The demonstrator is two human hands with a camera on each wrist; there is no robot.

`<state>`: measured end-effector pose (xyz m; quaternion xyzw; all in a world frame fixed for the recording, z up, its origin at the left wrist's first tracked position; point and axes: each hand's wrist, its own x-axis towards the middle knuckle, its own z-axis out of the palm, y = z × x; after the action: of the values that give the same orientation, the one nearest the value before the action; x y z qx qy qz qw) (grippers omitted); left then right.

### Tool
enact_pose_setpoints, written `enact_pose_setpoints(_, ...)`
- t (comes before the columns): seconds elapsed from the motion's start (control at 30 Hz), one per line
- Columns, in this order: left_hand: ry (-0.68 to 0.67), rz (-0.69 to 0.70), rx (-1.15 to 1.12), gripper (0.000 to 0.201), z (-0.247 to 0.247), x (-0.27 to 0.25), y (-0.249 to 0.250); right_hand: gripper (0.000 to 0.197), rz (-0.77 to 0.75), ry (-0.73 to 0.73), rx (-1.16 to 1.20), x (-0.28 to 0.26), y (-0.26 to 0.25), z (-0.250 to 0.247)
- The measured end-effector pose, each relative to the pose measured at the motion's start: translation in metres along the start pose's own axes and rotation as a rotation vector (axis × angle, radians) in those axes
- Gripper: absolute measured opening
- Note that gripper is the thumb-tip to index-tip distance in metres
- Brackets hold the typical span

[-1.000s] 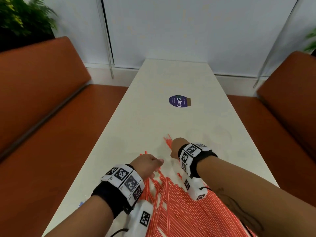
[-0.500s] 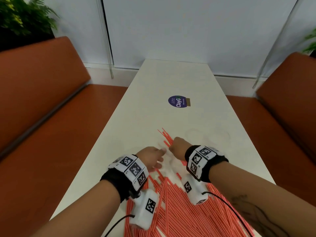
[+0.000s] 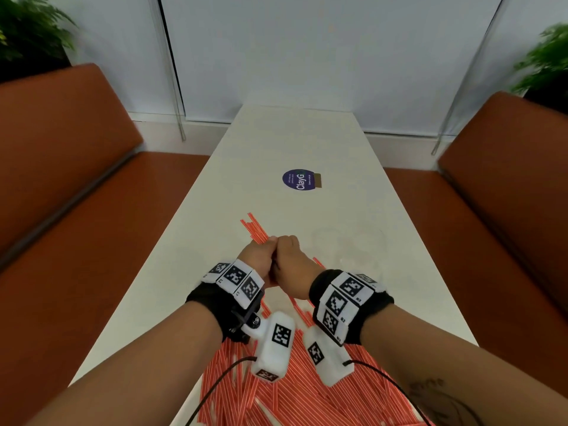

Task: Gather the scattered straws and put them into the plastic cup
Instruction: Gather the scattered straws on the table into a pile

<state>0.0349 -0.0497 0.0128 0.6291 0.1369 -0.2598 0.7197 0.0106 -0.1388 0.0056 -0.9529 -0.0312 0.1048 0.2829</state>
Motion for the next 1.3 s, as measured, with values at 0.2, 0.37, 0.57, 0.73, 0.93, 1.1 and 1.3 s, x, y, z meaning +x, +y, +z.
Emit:
enact_pose_setpoints(0.2, 0.059, 0.115, 0.006, 0.018, -0.010, 0.006, -0.003, 0.051, -0.042, 0.121, 0.144, -0.009, 0.011, 0.002)
enact_pose_setpoints(0.37, 0.093, 0.196, -0.237, 0.023, -0.011, 0.006, 0.009, 0.092, 0.224, -0.213, 0.190, -0.026, 0.022, -0.012)
enact_pose_setpoints(0.57, 0.062, 0.258, -0.309, 0.021, -0.004, 0.006, 0.012, 0.035, 0.249, -0.361, 0.046, -0.018, 0.018, -0.014)
enact_pose_setpoints(0.73, 0.091, 0.316, -0.390, 0.023, -0.003, 0.009, 0.009, 0.015, 0.232, -0.328, 0.127, -0.015, 0.007, -0.015)
enact_pose_setpoints(0.93, 0.149, 0.365, -0.419, 0.029, -0.002, 0.013, -0.001, 0.021, 0.275, -0.344, 0.139, -0.017, 0.003, -0.020)
enact_pose_setpoints(1.1, 0.211, 0.357, -0.480, 0.033, -0.011, 0.014, 0.011, 0.022, 0.315, -0.358, -0.009, -0.026, 0.013, -0.025)
enact_pose_setpoints(1.3, 0.166, 0.306, -0.285, 0.031, -0.022, 0.019, 0.013, 0.031, 0.259, 0.005, 0.037, -0.025, 0.021, -0.050)
